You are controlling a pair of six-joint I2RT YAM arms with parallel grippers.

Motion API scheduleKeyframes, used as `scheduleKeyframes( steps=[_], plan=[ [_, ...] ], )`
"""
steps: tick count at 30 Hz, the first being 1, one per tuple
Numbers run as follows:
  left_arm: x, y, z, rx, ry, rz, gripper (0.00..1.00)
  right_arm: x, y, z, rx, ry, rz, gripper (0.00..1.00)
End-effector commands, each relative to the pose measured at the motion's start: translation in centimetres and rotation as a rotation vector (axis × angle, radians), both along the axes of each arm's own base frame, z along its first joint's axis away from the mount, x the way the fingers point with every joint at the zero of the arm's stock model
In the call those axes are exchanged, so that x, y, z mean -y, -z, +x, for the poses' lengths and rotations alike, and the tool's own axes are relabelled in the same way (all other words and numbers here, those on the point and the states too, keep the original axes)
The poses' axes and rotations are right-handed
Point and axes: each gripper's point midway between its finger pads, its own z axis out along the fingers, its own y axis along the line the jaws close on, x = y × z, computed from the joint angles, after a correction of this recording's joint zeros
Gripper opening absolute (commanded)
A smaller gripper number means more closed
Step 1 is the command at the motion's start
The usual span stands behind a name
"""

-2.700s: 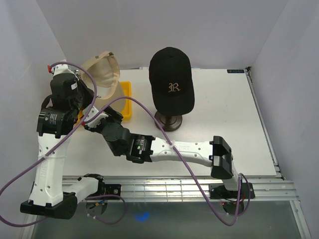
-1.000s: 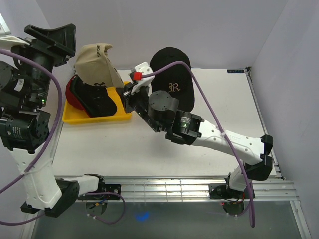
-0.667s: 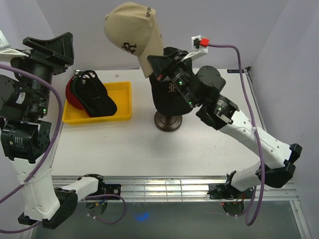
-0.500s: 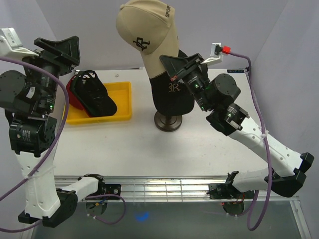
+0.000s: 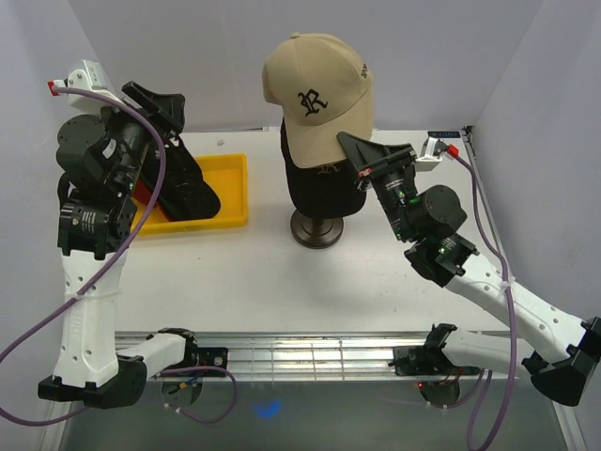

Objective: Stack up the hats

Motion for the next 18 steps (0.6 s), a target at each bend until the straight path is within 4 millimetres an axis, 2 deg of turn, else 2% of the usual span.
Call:
scheduleKeyframes(
  steps=[1, 8, 14, 18],
  plan=[
    [0.5, -0.4, -0.4, 0.027, 0.03, -0.004, 0.68, 4.5, -5.1, -1.7, 0.08, 0.029, 0.284, 0.08],
    [0.5, 0.8, 0.3, -0.003, 0.03, 0.006, 0.67, 4.4, -3.0, -1.2, 0.029, -0.003, 0.361, 0.08],
    [0.7, 0.9, 0.5, -0.006, 0.035, 0.01, 0.66, 3.7, -1.6, -0.8, -0.008, -0.04, 0.411, 0.08],
    [0.6, 1.1, 0.5, -0.011, 0.033, 0.018, 0.66, 4.5, -0.9, -0.9, -0.014, -0.026, 0.443, 0.08]
  ],
)
